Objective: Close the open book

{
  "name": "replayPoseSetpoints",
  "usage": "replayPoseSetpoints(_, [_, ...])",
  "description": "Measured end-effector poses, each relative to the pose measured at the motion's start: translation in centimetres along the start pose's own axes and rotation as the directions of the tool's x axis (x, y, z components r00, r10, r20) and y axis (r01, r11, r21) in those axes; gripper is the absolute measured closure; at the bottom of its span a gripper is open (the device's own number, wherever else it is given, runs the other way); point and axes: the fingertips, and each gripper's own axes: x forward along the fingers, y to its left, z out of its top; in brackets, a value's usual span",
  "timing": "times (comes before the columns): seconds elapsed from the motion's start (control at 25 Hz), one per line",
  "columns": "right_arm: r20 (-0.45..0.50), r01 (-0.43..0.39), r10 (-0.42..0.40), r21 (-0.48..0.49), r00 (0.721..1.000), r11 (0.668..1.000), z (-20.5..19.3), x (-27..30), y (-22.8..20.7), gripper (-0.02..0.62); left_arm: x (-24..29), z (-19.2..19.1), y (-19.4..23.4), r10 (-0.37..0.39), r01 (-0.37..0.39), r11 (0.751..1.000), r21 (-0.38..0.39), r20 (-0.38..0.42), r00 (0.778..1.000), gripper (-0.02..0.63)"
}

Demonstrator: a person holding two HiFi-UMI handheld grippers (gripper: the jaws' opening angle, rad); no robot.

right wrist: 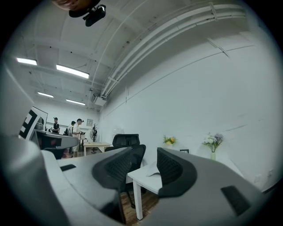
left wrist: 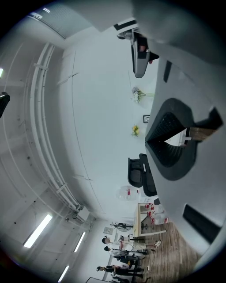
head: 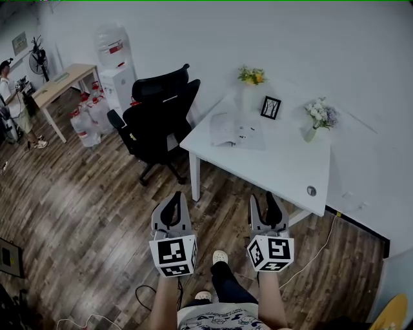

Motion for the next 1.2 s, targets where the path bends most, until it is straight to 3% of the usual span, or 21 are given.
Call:
replayPoseSetpoints(0.68, [-0.02, -0.089, 0.088, -0.044, 0.996, 0.995, 0.6, 18.4, -7.4, 0.425, 17.5, 2.1, 0.5, 0.108, -0.108, 0.994, 0.024, -0.006, 0.994, 0.583])
replayPoseSetpoints(1.2, [-0.05, -0.111, 0.108, -0.077, 0.993, 0.991, -0.9, 25.6, -10.3, 0.425, 24.2, 1.2, 1.7, 0.154, -0.153, 0.988, 0.032, -0.029, 0.988, 0.583])
